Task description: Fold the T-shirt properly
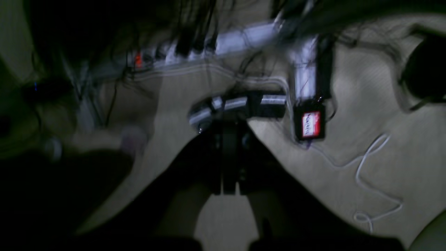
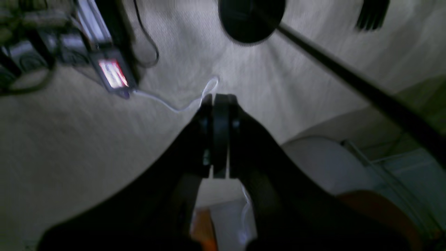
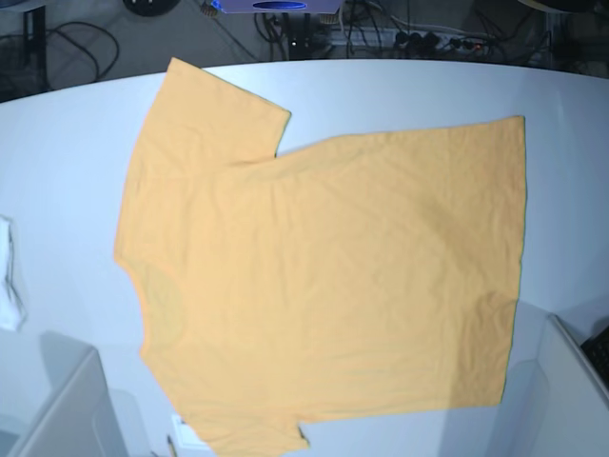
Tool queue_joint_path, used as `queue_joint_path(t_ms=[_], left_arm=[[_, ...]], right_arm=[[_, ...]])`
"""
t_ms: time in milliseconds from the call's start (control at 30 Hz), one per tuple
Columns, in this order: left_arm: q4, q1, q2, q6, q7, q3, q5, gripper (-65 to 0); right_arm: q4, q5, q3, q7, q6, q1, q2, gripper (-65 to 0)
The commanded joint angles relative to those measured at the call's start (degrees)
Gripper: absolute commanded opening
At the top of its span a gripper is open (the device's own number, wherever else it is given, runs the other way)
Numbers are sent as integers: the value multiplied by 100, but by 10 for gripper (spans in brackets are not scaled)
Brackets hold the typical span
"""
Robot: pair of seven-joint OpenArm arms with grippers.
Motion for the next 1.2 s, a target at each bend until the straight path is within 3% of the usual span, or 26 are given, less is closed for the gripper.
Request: queue_joint_path(t_ms=[0,167,300,400,567,600,700,767,867,967,1067,1133,1167], left_arm=[[308,332,-87,32,-8,-21,5,-650],[1811,1149,-333,32,1,-30,-4,-650],[2699,1642,-404,58,10,-126,-4,-650],[3262,1941,-325,58,1,-557,-4,-650],[4167,2073,141,58,-52,-1269,5,-650],[4290,2055,229,58,-52,-1383,5,-650],[4431,1949,291,58,-96,-1507,5,-650],[4413,1844,317,58,-298,-1480,5,-650],[4422,1844,335,58,-412,-1471,-83,-650],[4422,1800,326,41,-394,-1524,-742,-650],[4422,1791,282,32,-386,-1533,-1524,-650],[4422,1791,203,32,-394,-1542,-2026,-650],[4413,1791,177,32,-394,-1542,-2228,-586]], right_arm=[[392,23,167,-88,-21,-190,23,-650],[2352,23,748,-1178,-12,-480,-268,-650],[3609,23,1038,-1583,-12,-630,-496,-650],[4471,23,1196,-1741,-12,-638,-698,-650],[5262,41,1178,-1732,-3,-252,-892,-650],[5262,111,1205,-1741,94,-41,-909,-650],[5253,814,1442,-1785,902,425,-927,-650],[5262,1465,1732,-2163,1377,698,-909,-650],[5253,2291,2356,-3306,1711,1287,-865,-650],[5166,2924,2963,-4519,1975,1893,-769,-650],[5095,3320,3446,-5319,2309,2447,-690,-450],[4999,3364,3613,-5609,2397,2764,-690,-357],[4911,3364,3657,-5688,2397,2896,-681,-335]])
